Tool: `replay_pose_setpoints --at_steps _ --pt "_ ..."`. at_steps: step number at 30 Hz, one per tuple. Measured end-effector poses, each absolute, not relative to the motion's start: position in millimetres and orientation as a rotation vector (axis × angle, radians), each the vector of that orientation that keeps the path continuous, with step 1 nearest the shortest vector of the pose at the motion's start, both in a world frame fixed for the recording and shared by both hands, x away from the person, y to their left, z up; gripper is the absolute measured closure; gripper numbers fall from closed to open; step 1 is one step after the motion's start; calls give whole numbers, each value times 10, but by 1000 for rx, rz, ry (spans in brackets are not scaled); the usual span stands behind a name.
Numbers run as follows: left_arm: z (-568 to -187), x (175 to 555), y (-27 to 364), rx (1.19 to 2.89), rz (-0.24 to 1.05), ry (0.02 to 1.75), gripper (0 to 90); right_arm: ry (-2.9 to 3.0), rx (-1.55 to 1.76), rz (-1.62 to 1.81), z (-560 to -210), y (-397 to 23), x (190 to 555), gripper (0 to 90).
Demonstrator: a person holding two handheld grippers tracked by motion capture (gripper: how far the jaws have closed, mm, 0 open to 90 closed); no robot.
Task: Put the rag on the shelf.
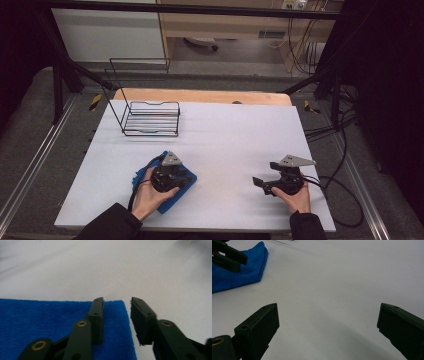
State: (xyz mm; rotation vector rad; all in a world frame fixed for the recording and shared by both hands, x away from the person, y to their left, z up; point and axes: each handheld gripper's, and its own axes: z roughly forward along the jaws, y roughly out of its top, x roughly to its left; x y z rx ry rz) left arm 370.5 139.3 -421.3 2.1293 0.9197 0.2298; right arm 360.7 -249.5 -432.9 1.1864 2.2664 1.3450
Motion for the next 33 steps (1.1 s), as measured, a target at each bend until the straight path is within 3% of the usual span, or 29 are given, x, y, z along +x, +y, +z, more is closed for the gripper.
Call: replay_pose_setpoints --at_steps 5,13,19,22,33 --pt "-4076 3735 1695 2113 292 909 415 2262 1194 1347 -4297 -2306 3616 82" --pt "-4073 3770 2360 2093 352 1016 370 2277 1186 1321 -4250 -1922 3653 127" --pt "-4188 3742 2695 2106 342 1070 438 2341 1148 1308 -4255 -1407 3679 203" --pt "-4257 3734 2730 2139 332 1070 467 2360 1136 1301 -4273 -1253 3687 228" --pt "-4421 3747 2784 2149 287 1112 607 2413 1171 1259 -4400 -631 3760 450"
